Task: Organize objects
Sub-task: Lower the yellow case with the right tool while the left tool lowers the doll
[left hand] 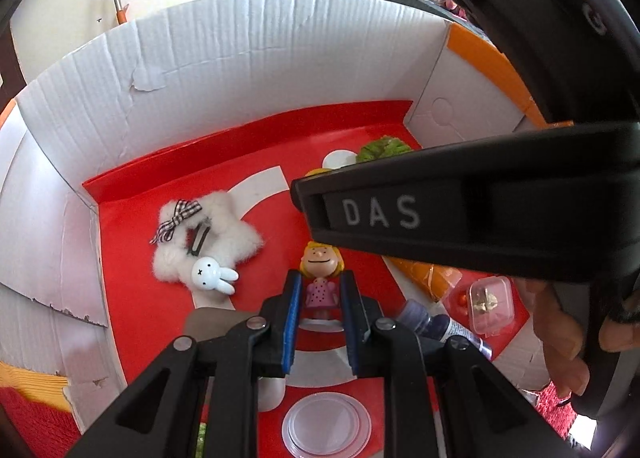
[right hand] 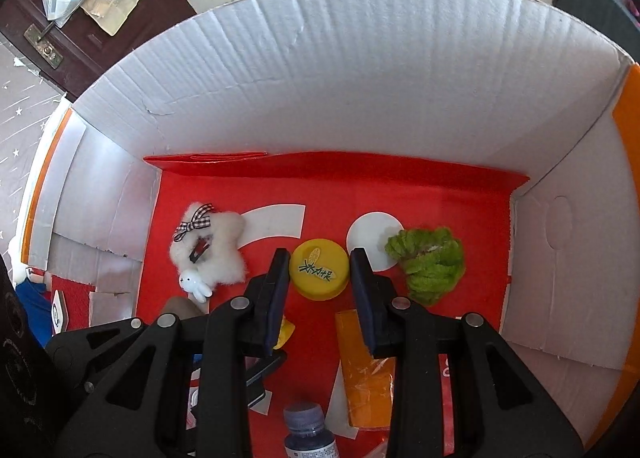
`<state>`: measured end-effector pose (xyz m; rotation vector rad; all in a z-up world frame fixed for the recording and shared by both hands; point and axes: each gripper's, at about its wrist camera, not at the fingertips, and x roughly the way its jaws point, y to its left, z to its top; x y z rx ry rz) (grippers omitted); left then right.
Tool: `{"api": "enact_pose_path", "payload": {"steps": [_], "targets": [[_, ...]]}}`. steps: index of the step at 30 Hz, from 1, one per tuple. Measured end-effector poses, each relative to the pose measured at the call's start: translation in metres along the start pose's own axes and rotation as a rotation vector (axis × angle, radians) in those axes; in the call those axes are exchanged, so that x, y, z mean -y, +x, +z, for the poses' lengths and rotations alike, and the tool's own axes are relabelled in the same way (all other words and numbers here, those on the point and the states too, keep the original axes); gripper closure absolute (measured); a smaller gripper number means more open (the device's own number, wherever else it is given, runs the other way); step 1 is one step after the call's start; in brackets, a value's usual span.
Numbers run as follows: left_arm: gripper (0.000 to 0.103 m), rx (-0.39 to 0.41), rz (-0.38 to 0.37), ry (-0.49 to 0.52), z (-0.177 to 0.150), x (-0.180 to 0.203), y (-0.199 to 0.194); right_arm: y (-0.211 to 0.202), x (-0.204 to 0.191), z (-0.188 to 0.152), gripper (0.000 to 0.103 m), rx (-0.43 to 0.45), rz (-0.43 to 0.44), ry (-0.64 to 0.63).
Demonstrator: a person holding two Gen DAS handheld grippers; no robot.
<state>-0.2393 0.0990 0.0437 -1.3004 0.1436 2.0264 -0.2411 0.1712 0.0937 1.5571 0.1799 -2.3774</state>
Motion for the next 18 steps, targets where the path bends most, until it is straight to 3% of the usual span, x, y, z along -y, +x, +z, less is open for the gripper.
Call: {"api": "enact_pose_path", "payload": {"steps": [18], "targets": [[0.082,0.002,-0.009,0.01,-0.011,0.0,-0.005,-0.009,0.013,-0.013,0.073,-0.005,0.002,0.005]]}}
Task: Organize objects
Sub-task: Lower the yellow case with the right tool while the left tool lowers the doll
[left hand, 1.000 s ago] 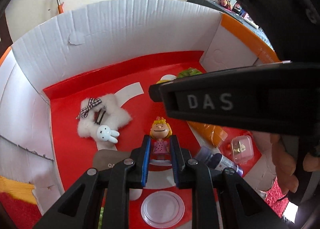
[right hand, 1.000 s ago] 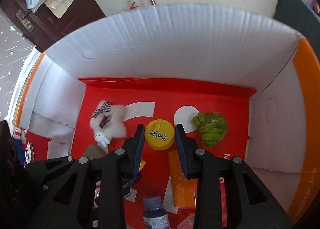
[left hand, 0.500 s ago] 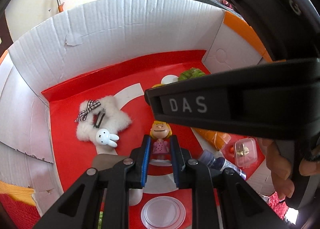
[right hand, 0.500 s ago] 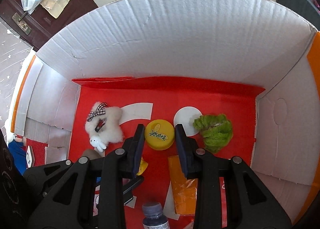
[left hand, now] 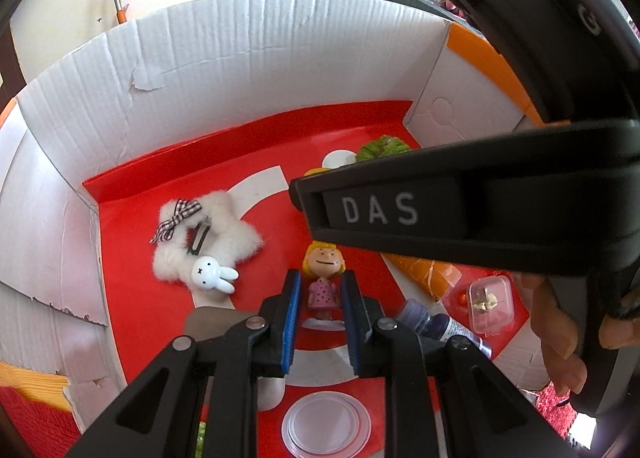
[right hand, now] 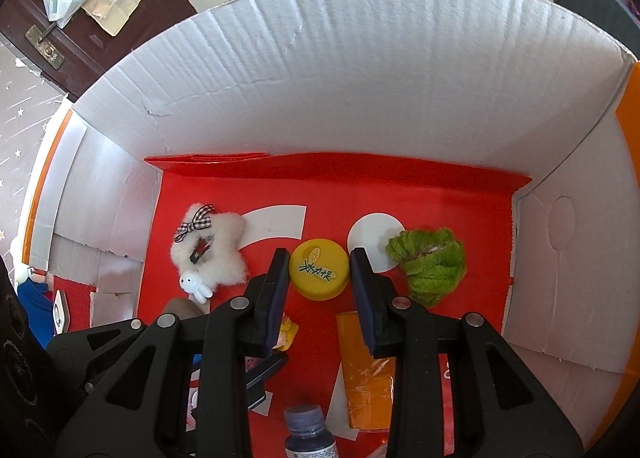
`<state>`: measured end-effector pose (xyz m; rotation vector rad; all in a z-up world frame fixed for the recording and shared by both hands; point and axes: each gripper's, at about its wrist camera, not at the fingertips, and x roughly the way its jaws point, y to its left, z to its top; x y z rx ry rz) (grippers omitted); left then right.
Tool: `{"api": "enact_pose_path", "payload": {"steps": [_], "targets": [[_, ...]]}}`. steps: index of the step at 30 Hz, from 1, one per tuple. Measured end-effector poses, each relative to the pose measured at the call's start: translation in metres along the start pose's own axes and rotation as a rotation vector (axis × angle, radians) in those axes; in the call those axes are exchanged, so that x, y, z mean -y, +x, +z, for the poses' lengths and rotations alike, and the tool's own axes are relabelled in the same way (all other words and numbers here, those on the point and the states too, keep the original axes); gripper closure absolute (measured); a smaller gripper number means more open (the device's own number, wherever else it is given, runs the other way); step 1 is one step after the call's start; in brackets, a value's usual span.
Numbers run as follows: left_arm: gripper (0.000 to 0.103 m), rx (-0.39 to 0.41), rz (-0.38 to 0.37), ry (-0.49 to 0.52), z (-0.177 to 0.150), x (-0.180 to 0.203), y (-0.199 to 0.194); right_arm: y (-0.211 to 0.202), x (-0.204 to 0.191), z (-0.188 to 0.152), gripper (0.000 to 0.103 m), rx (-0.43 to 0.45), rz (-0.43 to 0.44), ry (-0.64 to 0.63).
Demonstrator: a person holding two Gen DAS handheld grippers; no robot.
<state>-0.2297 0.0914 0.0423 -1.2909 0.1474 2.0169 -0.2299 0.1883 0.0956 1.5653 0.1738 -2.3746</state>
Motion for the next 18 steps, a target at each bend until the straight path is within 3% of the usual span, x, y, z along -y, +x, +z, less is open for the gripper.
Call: {"api": "enact_pose_path", "payload": {"steps": [12,18], "targets": [[0.08,0.003,-0.013,0.003,-0.009,0.003,-0.004,0.002,-0.011,0.002,0.073,0.001,-0.033,-0.02],[0.073,0.009,-0.015,0.007,-0.013,0.005,-0.007,0.006,-0.022,0.008,0.072,0.002,-0.046,-0.033]]}}
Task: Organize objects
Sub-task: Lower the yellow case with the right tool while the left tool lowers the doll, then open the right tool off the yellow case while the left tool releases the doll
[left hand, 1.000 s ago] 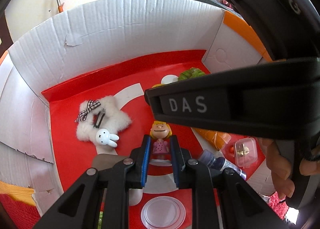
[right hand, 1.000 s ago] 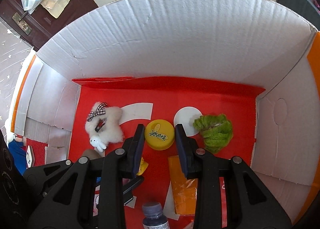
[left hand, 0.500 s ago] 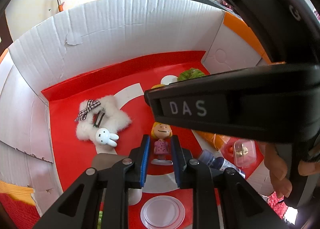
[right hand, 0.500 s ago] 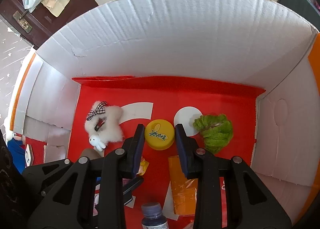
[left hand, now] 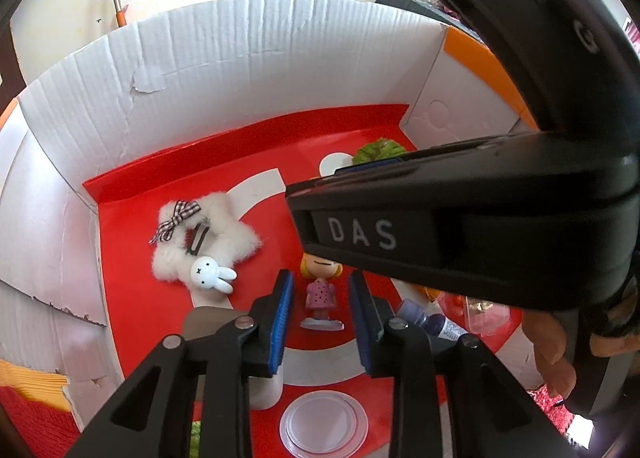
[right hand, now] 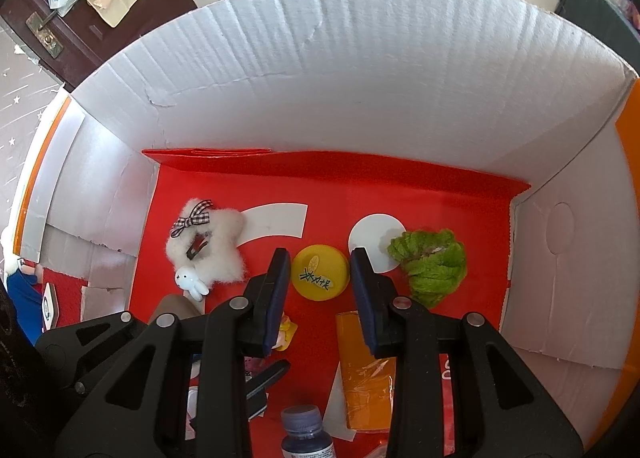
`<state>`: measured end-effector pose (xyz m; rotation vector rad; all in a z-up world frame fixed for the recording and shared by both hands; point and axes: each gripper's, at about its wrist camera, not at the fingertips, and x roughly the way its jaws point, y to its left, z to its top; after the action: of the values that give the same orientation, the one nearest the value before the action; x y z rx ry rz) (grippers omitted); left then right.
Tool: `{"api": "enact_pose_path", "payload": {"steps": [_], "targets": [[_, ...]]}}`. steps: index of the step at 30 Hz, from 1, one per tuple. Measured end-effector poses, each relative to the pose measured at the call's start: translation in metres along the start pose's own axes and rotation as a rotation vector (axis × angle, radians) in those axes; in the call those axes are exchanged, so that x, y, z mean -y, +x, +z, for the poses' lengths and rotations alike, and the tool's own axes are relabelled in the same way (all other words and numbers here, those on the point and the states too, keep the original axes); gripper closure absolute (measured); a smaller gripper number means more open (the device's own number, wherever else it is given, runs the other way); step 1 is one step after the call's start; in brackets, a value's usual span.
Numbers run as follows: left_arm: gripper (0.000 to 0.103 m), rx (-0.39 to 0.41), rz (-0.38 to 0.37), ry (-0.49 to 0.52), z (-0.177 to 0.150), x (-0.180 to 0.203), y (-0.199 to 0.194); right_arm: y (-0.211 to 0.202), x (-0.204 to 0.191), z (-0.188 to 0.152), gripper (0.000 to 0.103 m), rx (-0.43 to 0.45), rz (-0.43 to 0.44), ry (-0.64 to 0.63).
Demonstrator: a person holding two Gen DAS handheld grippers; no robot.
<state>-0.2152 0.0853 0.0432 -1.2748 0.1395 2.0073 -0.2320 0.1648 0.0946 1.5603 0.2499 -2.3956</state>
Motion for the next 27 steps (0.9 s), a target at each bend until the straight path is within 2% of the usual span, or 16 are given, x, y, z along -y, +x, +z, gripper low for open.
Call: {"api": "enact_pose_path", "payload": {"steps": [7,10,16,18,22,25,26,27], "targets": [[0.073,0.009,0.012,0.0,-0.007,0.004,-0.006,-0.004,-0.001,0.003,0.072,0.006,0.001,-0.005],[0.066,0.022,0.016,-0.004,-0.01,0.005,-0.012,-0.008,0.0,0.003,0.072,0.015,-0.001,-0.007],[0.065,0.043,0.003,-0.011,-0.018,0.009,-0.025,-0.017,-0.001,0.003,0.072,0.034,0.001,-0.014],[0.065,0.056,-0.003,-0.014,-0.022,0.012,-0.032,-0.022,-0.001,0.001,0.072,0.047,-0.001,-0.017],[0.059,0.094,0.001,-0.017,-0.031,0.016,-0.048,-0.037,0.0,-0.003,0.072,0.083,-0.006,-0.025],[0.059,0.121,0.008,-0.022,-0.04,0.02,-0.06,-0.05,0.0,-0.009,0.072,0.114,-0.019,-0.037],[0.057,0.132,0.009,-0.026,-0.045,0.02,-0.065,-0.052,-0.004,-0.01,0.071,0.121,-0.018,-0.042],[0.055,0.14,0.012,-0.029,-0.049,0.021,-0.069,-0.057,-0.005,-0.013,0.061,0.132,-0.018,-0.046]]}}
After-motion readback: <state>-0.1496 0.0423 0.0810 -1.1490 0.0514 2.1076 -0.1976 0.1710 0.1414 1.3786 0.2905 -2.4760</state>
